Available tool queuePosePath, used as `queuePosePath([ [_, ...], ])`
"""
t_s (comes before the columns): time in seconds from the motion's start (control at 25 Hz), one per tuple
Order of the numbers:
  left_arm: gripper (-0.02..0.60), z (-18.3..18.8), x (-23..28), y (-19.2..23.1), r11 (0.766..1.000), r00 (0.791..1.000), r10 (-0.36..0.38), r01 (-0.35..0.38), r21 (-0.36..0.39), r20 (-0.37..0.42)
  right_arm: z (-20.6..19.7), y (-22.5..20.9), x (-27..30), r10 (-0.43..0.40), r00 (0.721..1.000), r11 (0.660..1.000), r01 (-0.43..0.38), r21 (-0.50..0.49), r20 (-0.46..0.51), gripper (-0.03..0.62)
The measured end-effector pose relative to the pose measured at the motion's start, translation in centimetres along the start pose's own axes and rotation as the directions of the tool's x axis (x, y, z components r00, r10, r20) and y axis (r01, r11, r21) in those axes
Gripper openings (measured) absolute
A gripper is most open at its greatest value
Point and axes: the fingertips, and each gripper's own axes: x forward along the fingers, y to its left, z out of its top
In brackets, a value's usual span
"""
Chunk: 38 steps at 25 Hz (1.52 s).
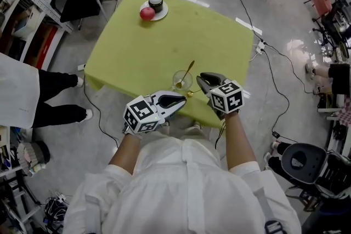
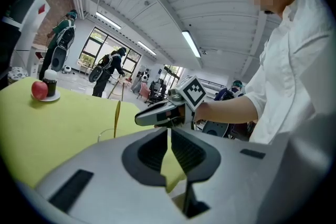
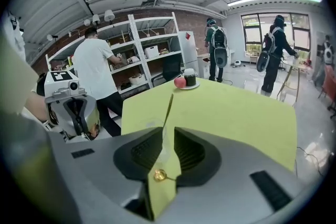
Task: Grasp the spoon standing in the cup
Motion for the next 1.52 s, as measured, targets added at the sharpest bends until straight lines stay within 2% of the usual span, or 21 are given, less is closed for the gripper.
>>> queuePosePath([
  [0.48,0.025,-0.3,-0.8,0.6,1.000,1.000,0.023,-0.023,-0.015,0.005,0.8,1.0,2.8,0.059,0.997,0.998,-0.060,-0.021,-0.040,0.067],
  [1.52,0.025,-0.5,-0.5,0.8,0.999,0.999,0.030,-0.031,-0.035,-0.018,1.2,0.7,5.3,0.088,0.993,0.995,-0.092,-0.046,-0.081,0.052],
])
